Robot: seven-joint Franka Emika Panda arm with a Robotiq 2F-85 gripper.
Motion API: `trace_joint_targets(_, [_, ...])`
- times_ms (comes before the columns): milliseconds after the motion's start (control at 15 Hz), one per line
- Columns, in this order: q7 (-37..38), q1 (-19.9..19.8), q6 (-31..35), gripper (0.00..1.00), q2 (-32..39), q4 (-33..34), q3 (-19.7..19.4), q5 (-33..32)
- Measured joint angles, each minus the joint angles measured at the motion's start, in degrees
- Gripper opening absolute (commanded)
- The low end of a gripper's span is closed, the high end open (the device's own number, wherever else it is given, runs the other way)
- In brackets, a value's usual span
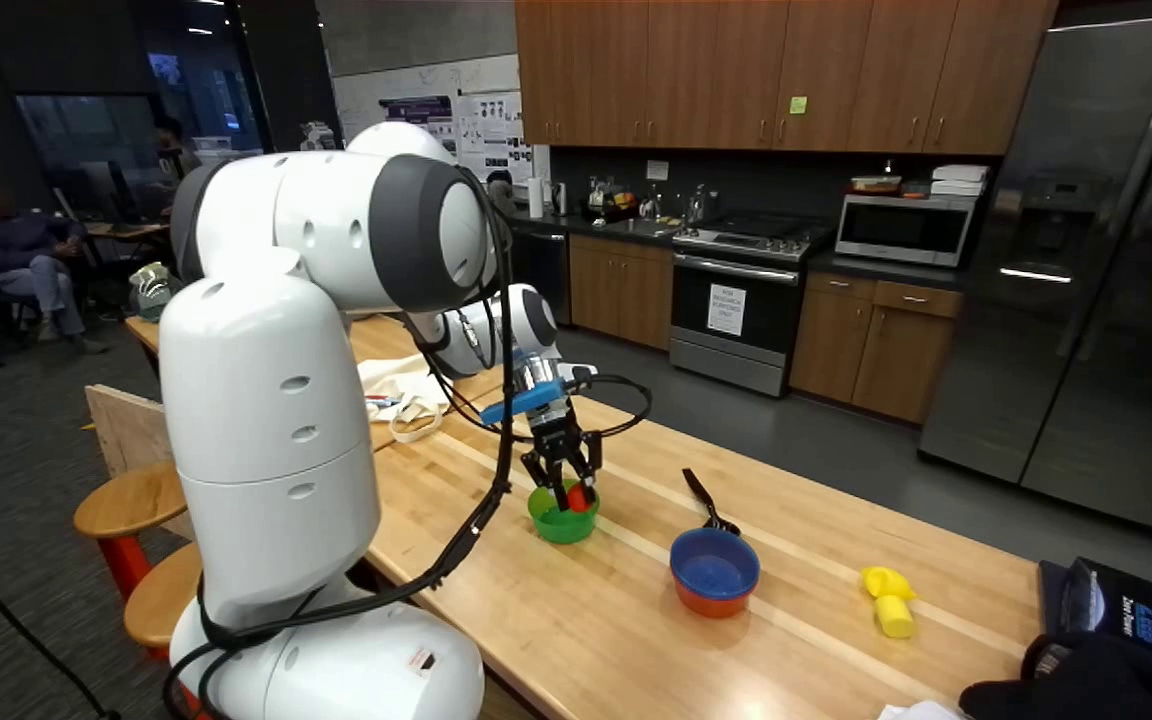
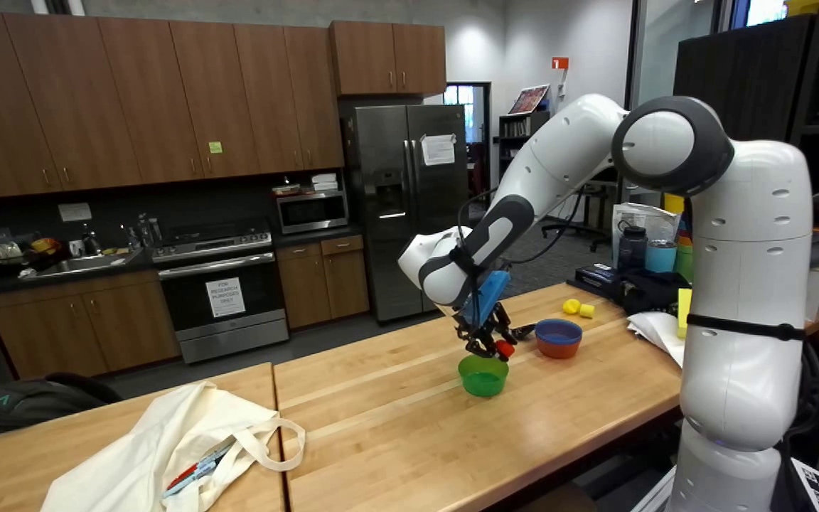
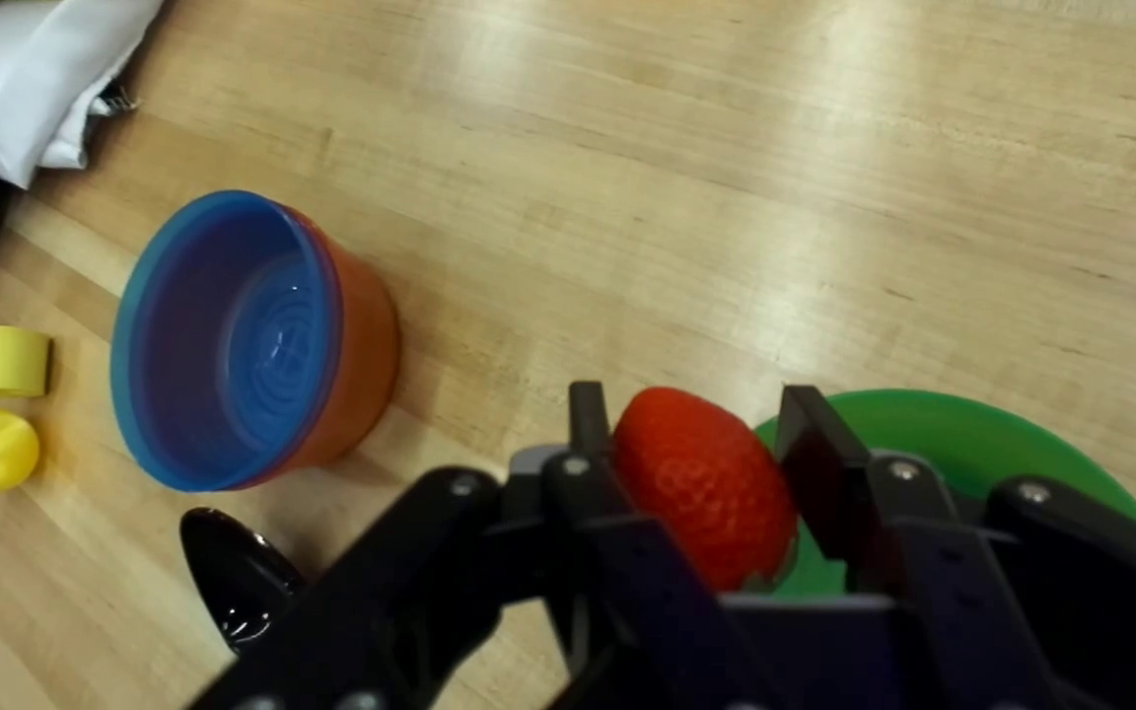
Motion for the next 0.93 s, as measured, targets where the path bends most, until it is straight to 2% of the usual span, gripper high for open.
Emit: trace_joint_targets(933, [0.99,1.03,0.00,0.38,0.00,0.37,1.14,-0.10])
